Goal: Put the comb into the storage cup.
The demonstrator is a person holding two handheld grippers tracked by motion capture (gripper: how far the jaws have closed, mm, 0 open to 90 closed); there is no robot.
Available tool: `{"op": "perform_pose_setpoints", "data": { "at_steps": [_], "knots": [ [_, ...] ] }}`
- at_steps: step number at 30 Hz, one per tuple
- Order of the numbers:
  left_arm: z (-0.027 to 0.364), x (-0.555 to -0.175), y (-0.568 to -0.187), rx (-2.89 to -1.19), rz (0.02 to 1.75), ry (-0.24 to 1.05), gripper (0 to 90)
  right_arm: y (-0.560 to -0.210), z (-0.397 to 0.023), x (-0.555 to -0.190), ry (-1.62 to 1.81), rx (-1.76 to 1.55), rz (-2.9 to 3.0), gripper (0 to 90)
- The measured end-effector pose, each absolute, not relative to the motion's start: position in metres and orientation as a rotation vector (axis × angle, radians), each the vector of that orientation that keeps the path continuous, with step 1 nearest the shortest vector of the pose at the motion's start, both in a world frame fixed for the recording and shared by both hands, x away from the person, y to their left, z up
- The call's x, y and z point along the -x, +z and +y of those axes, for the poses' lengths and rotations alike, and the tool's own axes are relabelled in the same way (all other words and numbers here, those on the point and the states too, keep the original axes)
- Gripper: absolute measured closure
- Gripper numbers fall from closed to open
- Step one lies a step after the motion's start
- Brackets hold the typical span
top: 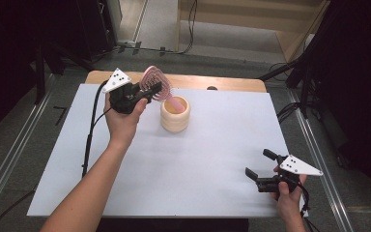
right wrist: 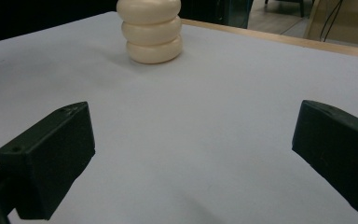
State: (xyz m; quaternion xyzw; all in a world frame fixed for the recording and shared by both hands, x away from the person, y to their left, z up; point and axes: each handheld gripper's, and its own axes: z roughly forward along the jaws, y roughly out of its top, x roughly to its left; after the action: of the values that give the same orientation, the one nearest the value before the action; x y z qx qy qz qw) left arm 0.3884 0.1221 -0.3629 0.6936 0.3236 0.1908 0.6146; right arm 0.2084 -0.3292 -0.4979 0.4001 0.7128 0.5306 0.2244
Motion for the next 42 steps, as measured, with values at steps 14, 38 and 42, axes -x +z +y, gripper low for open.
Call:
{"op": "perform_pose_setpoints", "data": {
  "at_steps": [14, 38, 42],
  "knots": [
    [0.123, -0.392, -0.376, -1.61, 0.776, 0.426, 64.4, -0.502, -0.327, -0.212, 1.435, -1.124, 1.988, 0.0],
    [0.126, -0.396, -0.393, -1.612, 0.85, 0.338, 56.2, -0.507, -0.323, -0.215, 1.401, -1.141, 2.018, 0.0],
    [0.128, -0.396, -0.395, -1.618, 0.855, 0.341, 53.8, -0.507, -0.323, -0.215, 1.403, -1.14, 2.017, 0.0]
  ]
}}
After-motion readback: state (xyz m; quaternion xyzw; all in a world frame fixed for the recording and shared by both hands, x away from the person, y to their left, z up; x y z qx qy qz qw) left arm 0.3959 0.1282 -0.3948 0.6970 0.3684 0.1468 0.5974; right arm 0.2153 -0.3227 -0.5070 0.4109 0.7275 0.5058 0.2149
